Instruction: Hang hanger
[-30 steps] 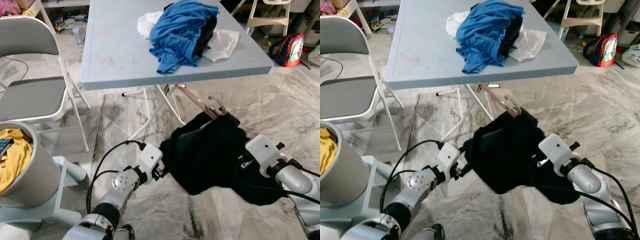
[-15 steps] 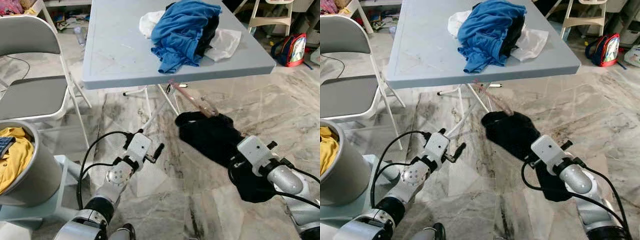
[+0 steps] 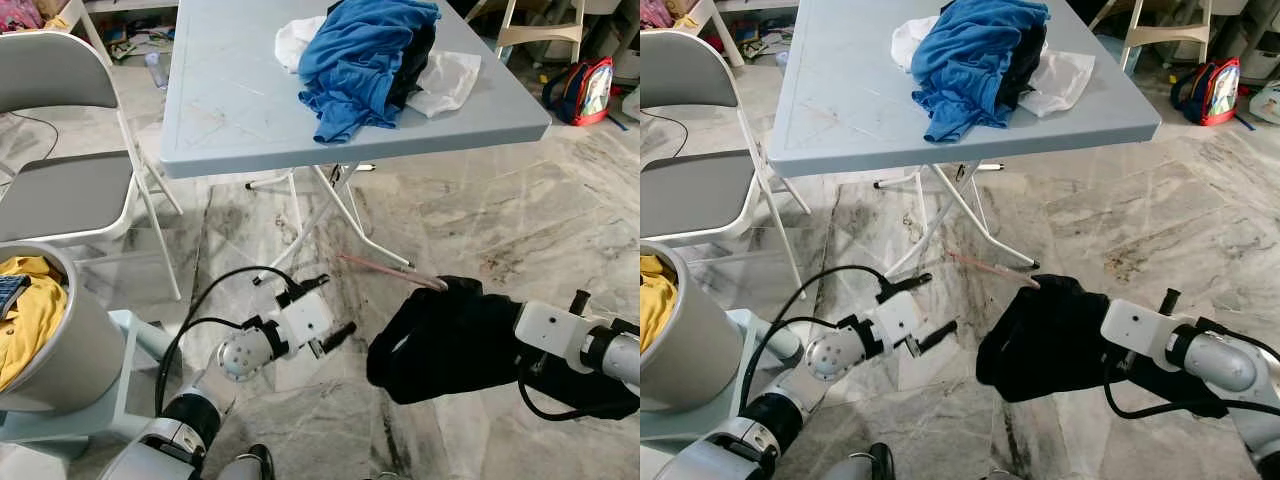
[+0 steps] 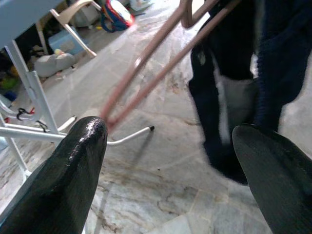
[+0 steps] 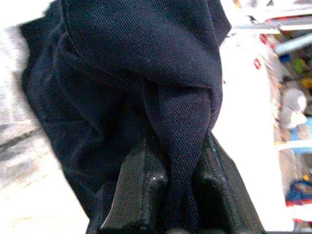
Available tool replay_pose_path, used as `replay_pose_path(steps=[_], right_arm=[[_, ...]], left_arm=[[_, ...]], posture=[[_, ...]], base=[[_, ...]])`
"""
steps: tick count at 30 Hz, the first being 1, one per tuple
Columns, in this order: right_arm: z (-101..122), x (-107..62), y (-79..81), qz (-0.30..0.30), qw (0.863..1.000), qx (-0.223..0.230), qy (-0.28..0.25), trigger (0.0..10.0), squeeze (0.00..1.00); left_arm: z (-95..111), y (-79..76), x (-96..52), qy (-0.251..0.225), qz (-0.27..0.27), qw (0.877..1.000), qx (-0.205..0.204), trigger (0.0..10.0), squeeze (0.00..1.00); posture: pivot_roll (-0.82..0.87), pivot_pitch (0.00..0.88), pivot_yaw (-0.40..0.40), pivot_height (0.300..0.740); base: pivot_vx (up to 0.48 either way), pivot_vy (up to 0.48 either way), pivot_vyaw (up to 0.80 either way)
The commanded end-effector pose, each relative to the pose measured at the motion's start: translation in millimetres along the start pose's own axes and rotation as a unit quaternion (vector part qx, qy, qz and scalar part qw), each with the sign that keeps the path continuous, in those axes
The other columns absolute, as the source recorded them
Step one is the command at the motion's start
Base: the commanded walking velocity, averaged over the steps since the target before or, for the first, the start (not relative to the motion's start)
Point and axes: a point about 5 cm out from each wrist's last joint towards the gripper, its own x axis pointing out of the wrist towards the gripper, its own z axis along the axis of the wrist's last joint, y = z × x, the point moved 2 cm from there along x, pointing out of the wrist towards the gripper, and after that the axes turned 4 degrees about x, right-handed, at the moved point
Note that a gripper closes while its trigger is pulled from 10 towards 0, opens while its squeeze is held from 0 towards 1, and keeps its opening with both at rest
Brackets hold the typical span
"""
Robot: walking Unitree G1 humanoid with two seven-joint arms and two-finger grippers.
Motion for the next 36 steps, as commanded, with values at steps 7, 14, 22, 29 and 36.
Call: replay_pose_path(steps=[7,14,22,29,36], right_arm=[[12.5,-8.1,4.2,0.115,0.991,-0.061,-0.030,10.0,0.00],[14.4,-10.3,2.6,0.139,0.987,-0.072,-0.032,10.0,0.00],[33.6,-7.0,4.8,0.157,0.982,-0.066,-0.083,10.0,0.00],[41.3,-13.5,7.0,0.182,0.975,-0.084,-0.094,10.0,0.00],[41.3,-15.7,8.9,0.187,0.975,-0.077,-0.094,10.0,0.00]], left_arm=[[-0.4,-12.9,0.2,0.000,-0.050,0.998,0.034,10.0,1.00],[5.5,-10.1,4.1,-0.010,-0.055,0.997,0.049,10.0,1.00],[-1.4,-22.3,2.4,0.007,-0.104,0.994,0.033,10.0,0.87],[-5.9,-33.3,1.0,0.021,-0.157,0.987,0.028,0.0,0.00],[-1.8,-21.8,6.1,0.028,-0.171,0.985,0.011,0.0,0.00]], posture=[[-0.10,0.200,0.005,0.740],[-0.10,0.198,0.003,0.740],[-0.10,0.198,-0.002,0.740],[-0.10,0.197,-0.006,0.740],[-0.10,0.198,-0.012,0.740]], base=[[0.000,0.000,0.00],[0.000,0.000,0.00],[0.000,0.000,0.00],[0.000,0.000,0.00],[0.000,0.000,0.00]])
